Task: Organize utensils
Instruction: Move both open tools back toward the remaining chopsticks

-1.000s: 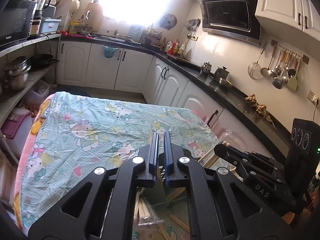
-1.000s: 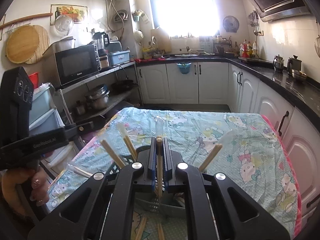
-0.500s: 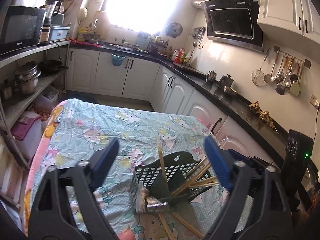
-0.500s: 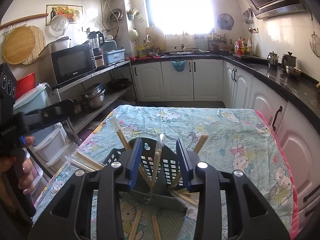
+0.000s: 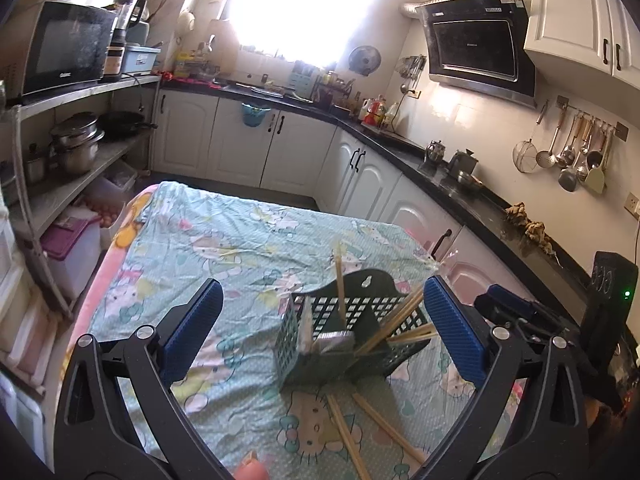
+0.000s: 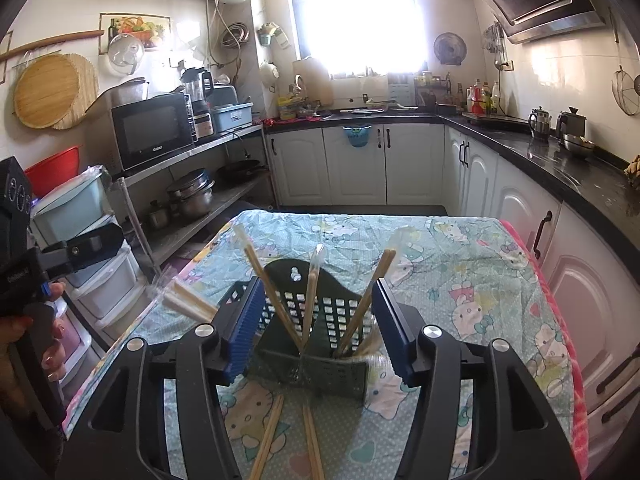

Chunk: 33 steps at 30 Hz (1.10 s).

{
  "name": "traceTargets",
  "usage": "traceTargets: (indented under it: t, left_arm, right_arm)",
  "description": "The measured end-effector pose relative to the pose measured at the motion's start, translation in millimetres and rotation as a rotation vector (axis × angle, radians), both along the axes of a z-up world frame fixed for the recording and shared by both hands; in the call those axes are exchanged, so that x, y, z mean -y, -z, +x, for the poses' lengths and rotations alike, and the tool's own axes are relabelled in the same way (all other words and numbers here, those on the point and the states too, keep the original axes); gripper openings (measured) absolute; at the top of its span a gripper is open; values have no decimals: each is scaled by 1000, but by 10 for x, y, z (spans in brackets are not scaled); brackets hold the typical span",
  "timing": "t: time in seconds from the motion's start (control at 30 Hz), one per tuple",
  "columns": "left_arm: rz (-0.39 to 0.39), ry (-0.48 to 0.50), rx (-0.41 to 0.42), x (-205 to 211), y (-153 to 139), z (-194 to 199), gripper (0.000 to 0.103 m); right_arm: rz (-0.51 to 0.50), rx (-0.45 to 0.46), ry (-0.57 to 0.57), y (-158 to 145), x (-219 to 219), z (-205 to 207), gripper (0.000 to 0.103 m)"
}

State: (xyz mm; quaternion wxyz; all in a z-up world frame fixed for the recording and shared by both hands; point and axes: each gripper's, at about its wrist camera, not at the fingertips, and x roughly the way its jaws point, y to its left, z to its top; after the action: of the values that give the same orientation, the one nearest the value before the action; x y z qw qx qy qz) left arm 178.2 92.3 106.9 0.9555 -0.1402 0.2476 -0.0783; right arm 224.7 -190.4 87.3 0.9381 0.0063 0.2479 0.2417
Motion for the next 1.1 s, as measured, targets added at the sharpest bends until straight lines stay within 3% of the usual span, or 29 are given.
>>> traceTargets:
  t: [0.6, 1.1]
  left_arm:
    - [87, 30, -26, 202, 229, -380, 93]
    - [117, 44, -85, 289, 503, -428, 93]
  right_arm:
    - [-65, -30, -59, 226, -8, -465, 57]
    - [-119, -93, -73, 533, -12, -514, 57]
